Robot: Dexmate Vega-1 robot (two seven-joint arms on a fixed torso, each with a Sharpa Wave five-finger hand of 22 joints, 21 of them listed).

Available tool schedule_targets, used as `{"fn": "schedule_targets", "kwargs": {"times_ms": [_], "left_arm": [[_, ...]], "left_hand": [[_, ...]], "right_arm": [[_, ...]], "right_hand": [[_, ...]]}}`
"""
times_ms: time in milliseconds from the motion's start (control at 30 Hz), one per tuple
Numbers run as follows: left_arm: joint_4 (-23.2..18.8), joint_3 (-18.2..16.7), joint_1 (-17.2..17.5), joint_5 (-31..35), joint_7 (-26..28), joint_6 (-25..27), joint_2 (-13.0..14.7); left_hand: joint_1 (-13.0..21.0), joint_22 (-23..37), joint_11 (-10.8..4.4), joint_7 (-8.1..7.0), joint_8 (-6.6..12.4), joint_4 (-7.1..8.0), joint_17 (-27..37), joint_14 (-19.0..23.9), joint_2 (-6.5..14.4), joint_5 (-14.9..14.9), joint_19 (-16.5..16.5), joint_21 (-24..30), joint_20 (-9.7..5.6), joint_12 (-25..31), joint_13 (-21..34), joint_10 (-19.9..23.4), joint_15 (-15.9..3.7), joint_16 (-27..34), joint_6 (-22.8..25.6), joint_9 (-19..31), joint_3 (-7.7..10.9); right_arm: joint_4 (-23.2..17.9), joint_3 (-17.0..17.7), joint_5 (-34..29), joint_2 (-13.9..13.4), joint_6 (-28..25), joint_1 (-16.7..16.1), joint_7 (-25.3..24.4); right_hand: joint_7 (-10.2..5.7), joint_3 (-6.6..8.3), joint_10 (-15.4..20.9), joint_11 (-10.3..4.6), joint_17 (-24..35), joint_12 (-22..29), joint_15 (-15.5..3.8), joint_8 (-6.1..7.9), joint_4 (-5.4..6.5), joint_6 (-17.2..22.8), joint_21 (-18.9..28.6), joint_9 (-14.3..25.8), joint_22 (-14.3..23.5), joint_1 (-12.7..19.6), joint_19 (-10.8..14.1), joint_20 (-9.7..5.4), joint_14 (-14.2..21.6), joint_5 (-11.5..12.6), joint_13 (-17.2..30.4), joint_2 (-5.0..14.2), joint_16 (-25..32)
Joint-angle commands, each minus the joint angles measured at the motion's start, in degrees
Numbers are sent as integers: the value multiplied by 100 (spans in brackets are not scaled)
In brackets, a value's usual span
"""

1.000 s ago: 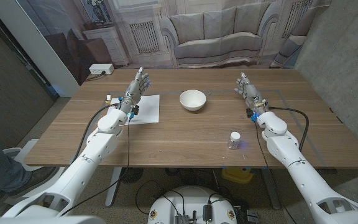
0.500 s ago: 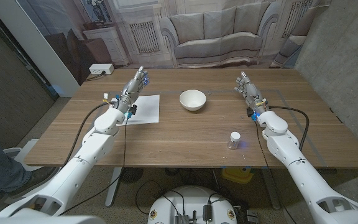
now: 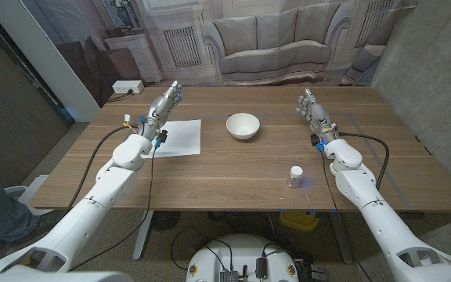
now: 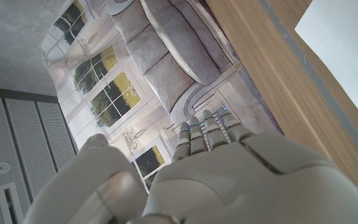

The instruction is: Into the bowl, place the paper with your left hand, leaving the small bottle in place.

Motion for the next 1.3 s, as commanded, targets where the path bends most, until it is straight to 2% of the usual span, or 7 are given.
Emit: {"fn": "schedule_targets", "kwargs": {"times_ms": [33,333,567,1000,1300], "left_arm": [[-462,-38,216,382,633,127,444],[-817,-23,382,900,1219,356,734],[-943,-5,466,1197,1525,423,875],[-839,51,484,1456,1839,272,935],[-846,51,489,1678,2054,396,992]], "left_hand": [[75,21,-13,-13,26,-19,8,75,8,54,64,27,-230,11,8,74,8,38,88,31,1],[135,21,-27,-37,35,-44,8,118,23,61,93,23,-208,10,8,112,-25,36,152,31,6],[181,21,-63,-55,46,-63,9,157,38,67,106,16,-199,9,9,145,-54,35,212,31,10],[278,22,-74,-92,61,-100,10,290,69,84,172,17,-205,21,11,254,-99,52,330,32,17],[316,23,-107,-103,66,-114,12,316,81,92,192,13,-202,27,12,309,-110,45,383,33,17]], "right_arm": [[65,48,108,85,118,9,110],[173,63,115,121,230,41,154],[255,82,139,165,288,84,175],[136,82,99,137,168,57,101],[189,63,74,127,154,86,103]], "right_hand": [[12,28,42,-19,13,43,-23,-1,6,76,-10,7,19,11,59,-254,39,-6,26,45,2],[5,26,50,-8,13,41,-21,-10,5,77,-34,7,20,12,59,-243,35,-12,26,56,-6],[10,25,46,-9,13,35,-15,-19,3,74,-51,8,21,13,67,-241,39,-17,26,64,-10],[6,21,48,-6,13,29,-22,-24,-2,91,-81,8,22,16,77,-239,44,-25,26,74,-17],[4,17,57,-6,12,28,-18,-29,-6,96,-100,8,23,17,85,-237,46,-30,27,77,-22]]}}
